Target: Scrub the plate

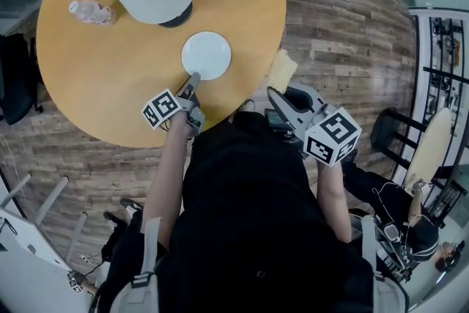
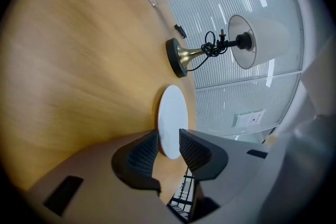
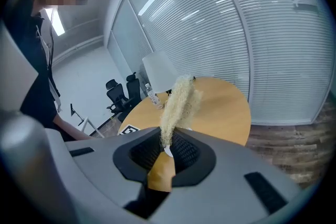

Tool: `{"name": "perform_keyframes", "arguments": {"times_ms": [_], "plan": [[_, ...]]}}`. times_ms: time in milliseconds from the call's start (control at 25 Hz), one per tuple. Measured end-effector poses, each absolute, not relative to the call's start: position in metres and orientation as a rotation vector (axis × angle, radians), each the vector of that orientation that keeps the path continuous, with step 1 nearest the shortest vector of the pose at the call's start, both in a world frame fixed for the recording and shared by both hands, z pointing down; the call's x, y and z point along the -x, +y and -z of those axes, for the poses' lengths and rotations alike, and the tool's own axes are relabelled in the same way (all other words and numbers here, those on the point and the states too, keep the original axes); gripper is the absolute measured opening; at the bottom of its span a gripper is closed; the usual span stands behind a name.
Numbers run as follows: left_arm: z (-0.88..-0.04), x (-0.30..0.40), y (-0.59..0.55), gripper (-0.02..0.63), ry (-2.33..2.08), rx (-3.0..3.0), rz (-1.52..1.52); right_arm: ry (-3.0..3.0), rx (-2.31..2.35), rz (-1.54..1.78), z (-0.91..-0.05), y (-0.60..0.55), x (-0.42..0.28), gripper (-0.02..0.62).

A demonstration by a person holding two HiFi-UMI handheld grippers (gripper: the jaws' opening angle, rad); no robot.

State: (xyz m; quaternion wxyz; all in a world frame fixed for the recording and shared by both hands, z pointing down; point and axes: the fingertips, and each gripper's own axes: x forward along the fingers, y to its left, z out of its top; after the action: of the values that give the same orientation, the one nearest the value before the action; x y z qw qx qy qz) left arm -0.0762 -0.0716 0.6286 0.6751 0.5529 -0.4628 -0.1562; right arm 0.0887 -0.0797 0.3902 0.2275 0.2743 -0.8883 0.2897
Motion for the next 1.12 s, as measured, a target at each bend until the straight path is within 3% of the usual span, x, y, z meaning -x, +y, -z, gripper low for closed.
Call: {"name": "perform_keyframes", "arguments": {"times_ms": [120, 320, 760, 1120], "plan": [[-0.63, 0.076, -0.076, 0.121, -1.026, -1.227, 0.359, -2.439, -0.773, -0.802, -0.389, -0.083, -0.091, 0.046], [-0.635, 0.077, -0.082, 0.034, -1.047, -1.2, 0.344, -2.415, -0.806, -0.815, -0.389, -0.082, -0.105, 0.046], [-0.619, 0.079, -0.066, 0.025, -1.057, -1.233, 0.361, -2.416, -0.732, -0.803, -0.405, -0.09, -0.103, 0.046], [-0.592, 0.078, -0.052, 0.023, -1.077, -1.366, 0.284, -2.149, -0.323, -0.542, -0.513, -0.051, -0.041, 0.046]]}}
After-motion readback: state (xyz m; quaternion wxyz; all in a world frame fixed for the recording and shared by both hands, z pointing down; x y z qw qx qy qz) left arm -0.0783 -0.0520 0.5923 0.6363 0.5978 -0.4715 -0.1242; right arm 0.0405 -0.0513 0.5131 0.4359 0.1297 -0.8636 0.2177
